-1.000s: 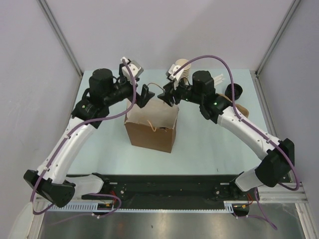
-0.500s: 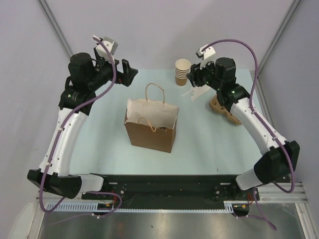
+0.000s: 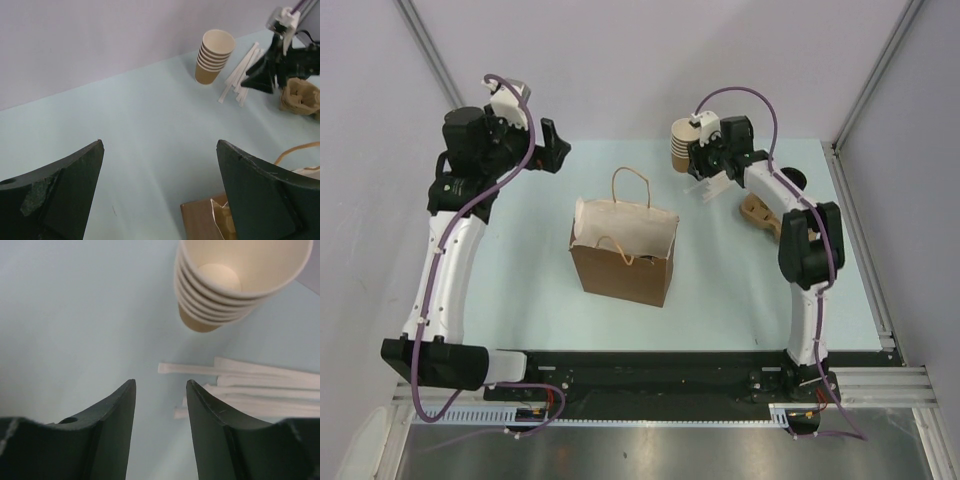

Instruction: Pack the takeout coffee

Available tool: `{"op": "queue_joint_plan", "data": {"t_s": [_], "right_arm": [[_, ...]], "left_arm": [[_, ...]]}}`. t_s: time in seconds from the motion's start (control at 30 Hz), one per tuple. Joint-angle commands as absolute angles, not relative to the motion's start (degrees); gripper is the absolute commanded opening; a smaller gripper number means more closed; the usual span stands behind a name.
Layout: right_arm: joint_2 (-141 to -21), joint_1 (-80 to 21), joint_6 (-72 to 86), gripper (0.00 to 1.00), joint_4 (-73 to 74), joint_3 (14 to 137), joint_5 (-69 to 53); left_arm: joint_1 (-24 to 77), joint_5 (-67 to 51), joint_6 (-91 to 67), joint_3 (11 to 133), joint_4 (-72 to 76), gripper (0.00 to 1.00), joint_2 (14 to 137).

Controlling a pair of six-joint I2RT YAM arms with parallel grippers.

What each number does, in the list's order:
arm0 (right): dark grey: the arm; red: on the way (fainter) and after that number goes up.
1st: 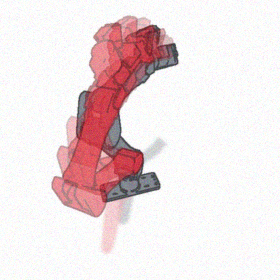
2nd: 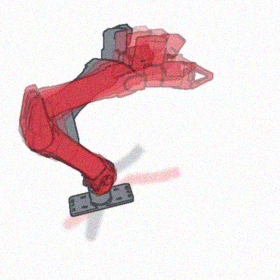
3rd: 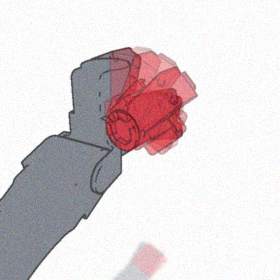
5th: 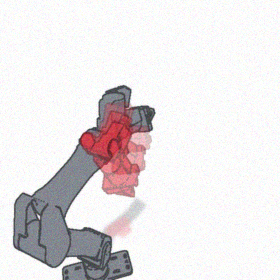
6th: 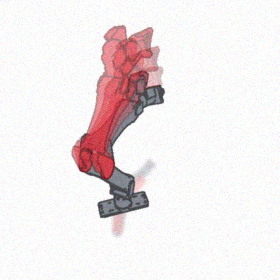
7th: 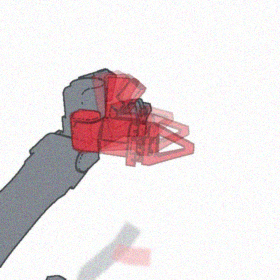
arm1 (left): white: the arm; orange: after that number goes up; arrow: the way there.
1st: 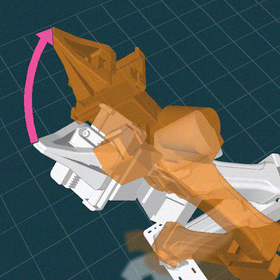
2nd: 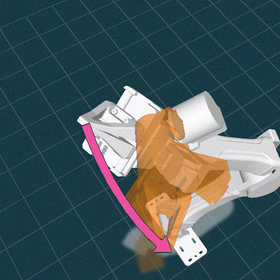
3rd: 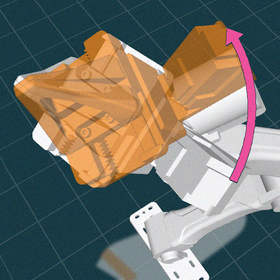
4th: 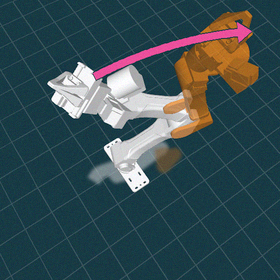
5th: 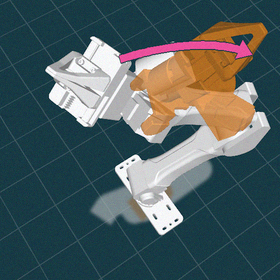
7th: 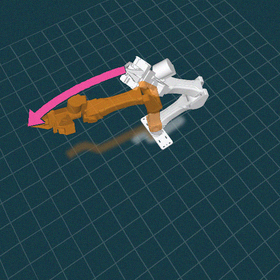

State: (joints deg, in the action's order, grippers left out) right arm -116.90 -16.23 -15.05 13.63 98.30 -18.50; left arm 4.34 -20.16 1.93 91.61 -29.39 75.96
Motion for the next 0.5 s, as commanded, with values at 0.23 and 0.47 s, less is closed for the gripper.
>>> {"op": "queue_joint_plan", "data": {"t_s": [0.23,0.47], "right_arm": [[-132.27,-15.82,-2.04,0.5,15.56,115.67,-11.26],[-135.35,-17.75,5.53,0.43,16.09,114.53,-0.98]], "left_arm": [[3.25,-19.07,4.48,87.1,-31.38,0.99,72.51],[2.99,-18.63,5.18,86.4,-31.82,0.99,72.42]]}}
